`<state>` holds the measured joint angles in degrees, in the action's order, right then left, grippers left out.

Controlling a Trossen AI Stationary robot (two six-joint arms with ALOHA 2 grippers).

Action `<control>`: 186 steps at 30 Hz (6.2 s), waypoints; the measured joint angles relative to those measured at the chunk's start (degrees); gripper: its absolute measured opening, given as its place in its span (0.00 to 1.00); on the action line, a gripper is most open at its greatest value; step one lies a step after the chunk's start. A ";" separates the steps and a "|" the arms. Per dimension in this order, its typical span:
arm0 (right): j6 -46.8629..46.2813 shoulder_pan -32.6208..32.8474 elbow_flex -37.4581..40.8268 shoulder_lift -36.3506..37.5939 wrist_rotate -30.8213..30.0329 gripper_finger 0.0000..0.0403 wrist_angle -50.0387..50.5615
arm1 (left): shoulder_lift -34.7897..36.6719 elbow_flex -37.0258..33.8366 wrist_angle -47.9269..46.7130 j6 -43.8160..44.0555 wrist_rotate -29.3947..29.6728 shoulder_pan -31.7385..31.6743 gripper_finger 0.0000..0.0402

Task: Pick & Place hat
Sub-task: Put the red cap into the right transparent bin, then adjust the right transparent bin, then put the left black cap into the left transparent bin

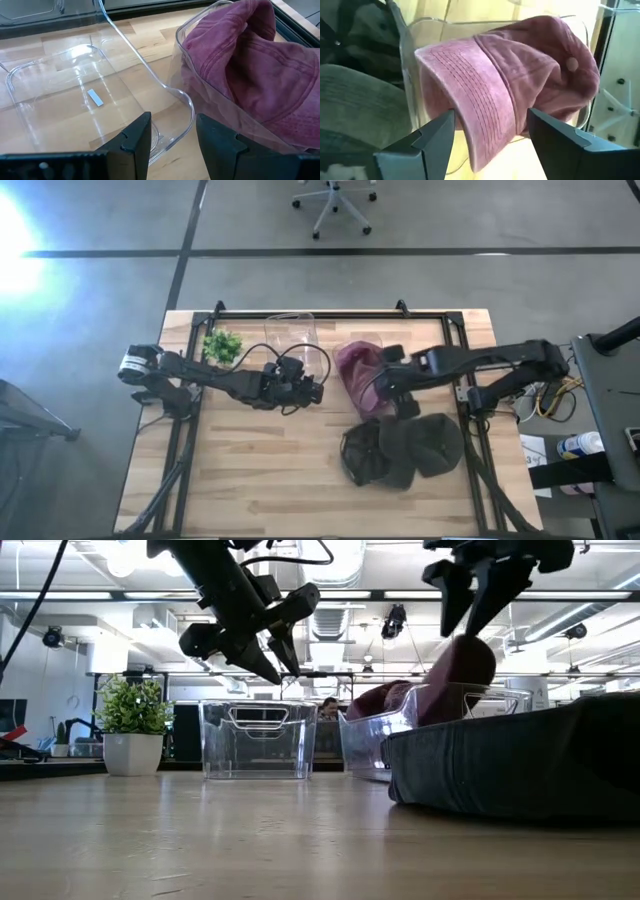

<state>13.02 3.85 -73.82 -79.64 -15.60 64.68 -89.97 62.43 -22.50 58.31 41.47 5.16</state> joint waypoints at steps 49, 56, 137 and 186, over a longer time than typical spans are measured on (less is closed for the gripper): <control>3.30 -24.30 6.10 -16.99 8.34 0.53 -21.92 | -0.02 0.00 1.01 -0.23 -0.94 -1.70 0.37; 3.72 -25.70 6.17 -22.64 7.94 0.53 -21.55 | -0.02 0.00 0.92 -0.18 -0.96 -1.70 0.37; -31.87 5.95 -2.86 -10.94 9.58 0.26 -10.35 | 15.96 -10.36 -16.43 -7.62 -6.65 12.84 0.37; -64.86 40.53 3.32 -21.05 5.18 0.45 -14.18 | -8.68 -3.60 26.77 -33.97 -35.62 10.44 0.37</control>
<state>-51.84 44.38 -70.50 -100.69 -10.42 50.50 -98.66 58.83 4.27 24.34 5.85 15.61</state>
